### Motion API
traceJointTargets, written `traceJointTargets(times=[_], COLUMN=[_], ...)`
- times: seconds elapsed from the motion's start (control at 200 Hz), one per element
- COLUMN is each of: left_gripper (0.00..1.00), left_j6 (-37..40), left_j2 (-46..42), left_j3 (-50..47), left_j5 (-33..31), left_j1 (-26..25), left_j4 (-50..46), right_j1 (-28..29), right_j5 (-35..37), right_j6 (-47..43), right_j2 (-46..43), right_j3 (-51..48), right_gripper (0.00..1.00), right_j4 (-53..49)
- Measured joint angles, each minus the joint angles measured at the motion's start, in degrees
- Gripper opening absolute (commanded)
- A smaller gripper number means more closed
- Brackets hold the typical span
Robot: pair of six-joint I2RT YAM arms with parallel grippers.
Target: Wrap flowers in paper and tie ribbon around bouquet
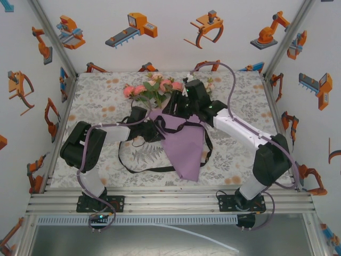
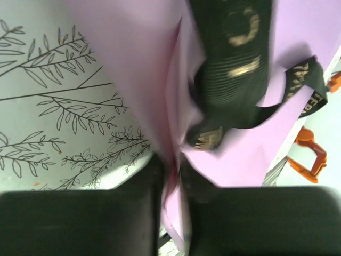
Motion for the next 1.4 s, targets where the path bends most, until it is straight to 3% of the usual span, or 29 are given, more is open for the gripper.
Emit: traceJointTargets(times=[0.205, 0.39, 0.521, 0.671, 0.856, 0.916, 1.041, 1.166, 1.312, 1.402], left_gripper=[0.49, 0.55, 0.55, 0.58, 0.64, 0.65, 0.64, 0.48, 0.01, 0.00], left_j6=[0.33, 1.42, 1.90, 4.31, 8.24, 9.44, 11.08, 12.26, 12.87, 12.57], left_j2=[-6.10, -18.82, -25.66, -26.10, -21.97, -20.35, -16.90, -13.38, -11.23, -12.90], left_j3=[-0.04, -0.04, 0.59, 1.42, 1.16, 0.81, 0.17, 0.02, -0.09, -0.87], left_j5=[-3.65, -9.57, -15.15, -20.92, -19.65, -17.33, -13.55, -11.76, -9.68, -9.33], left_j1=[0.37, 3.93, 10.43, 20.17, 25.14, 25.11, 24.57, 23.74, 23.10, 23.10], left_j4=[-4.90, -15.93, -25.64, -34.86, -38.32, -38.03, -37.70, -37.44, -36.79, -35.39], right_j1=[-6.58, -6.54, -3.61, 1.05, 2.56, 2.56, 2.58, 2.56, 2.56, 2.58], right_j5=[2.80, 1.77, 0.48, -1.99, -5.88, -6.82, -8.31, -8.50, -9.01, -10.23], right_j6=[-4.42, -11.91, -16.52, -18.97, -19.52, -19.47, -18.99, -17.86, -16.92, -15.10], right_j2=[-6.86, -5.44, 1.88, 12.09, 22.77, 25.40, 28.61, 28.98, 28.96, 28.96], right_j3=[-2.91, -2.75, 1.46, 7.13, 13.46, 14.75, 15.93, 16.65, 18.34, 19.87], right_gripper=[0.55, 0.54, 0.54, 0.54, 0.52, 0.45, 0.16, 0.00, 0.00, 0.00], right_j4=[-2.05, -2.67, -3.45, -2.32, -1.99, -1.99, -2.25, -2.45, -2.40, -1.88])
